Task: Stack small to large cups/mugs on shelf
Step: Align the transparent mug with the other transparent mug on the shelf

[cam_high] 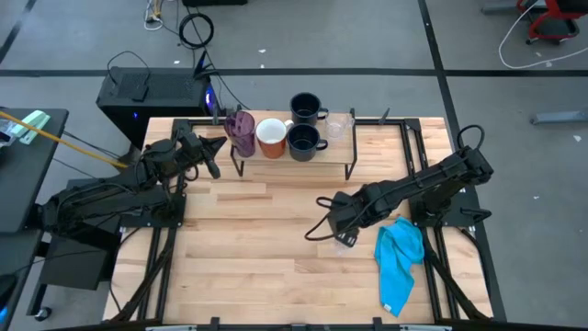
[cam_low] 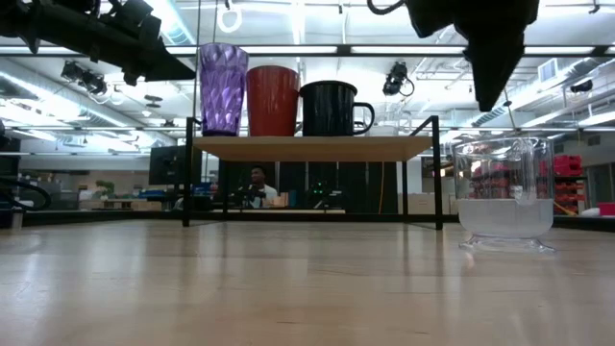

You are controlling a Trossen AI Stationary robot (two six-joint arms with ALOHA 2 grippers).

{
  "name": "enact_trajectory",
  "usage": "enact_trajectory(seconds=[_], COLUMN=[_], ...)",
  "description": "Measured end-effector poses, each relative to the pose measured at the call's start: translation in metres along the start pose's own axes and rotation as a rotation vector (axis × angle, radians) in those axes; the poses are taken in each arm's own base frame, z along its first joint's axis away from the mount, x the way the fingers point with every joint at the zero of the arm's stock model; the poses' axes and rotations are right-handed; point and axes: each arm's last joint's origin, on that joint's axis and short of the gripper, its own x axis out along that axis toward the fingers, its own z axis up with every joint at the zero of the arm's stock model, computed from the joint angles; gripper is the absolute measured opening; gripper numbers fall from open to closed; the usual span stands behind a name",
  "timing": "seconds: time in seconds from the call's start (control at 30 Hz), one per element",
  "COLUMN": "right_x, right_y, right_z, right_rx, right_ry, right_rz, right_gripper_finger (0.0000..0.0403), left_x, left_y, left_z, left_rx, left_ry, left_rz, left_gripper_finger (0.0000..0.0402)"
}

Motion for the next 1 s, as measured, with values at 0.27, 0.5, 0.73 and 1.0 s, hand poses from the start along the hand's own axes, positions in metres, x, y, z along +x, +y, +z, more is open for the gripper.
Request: enact_trajectory(seconds=[0.27,0.5,0.73,1.0], right_x=[-0.002,0.007,0.046,0.051], right_y=[0.014,0.058,0.091,0.098], right_z=[0.004,0.001,-0.021,-0.032], right_rx=[-0.113,-0.382,-0.589,-0.627], right_ry=[-0.064,-0.221,-0.133,-0.108], right_rz=[0.146,0.273,0.197,0.180], right_gripper_finger=[0.0245,0.0221,0.0204,0.0193], left_x=[0.000,0.000,0.000,0.000], left_y=[0.000,0.000,0.000,0.000], left_z=[0.000,0.000,0.000,0.000], left_rx=[0.000,0.000,0.000,0.000], left_ry=[0.000,0.000,0.000,0.000], left_rz=[0.000,0.000,0.000,0.000], left_gripper_finger=[0.0021,0.0021,0.0014,0.0024])
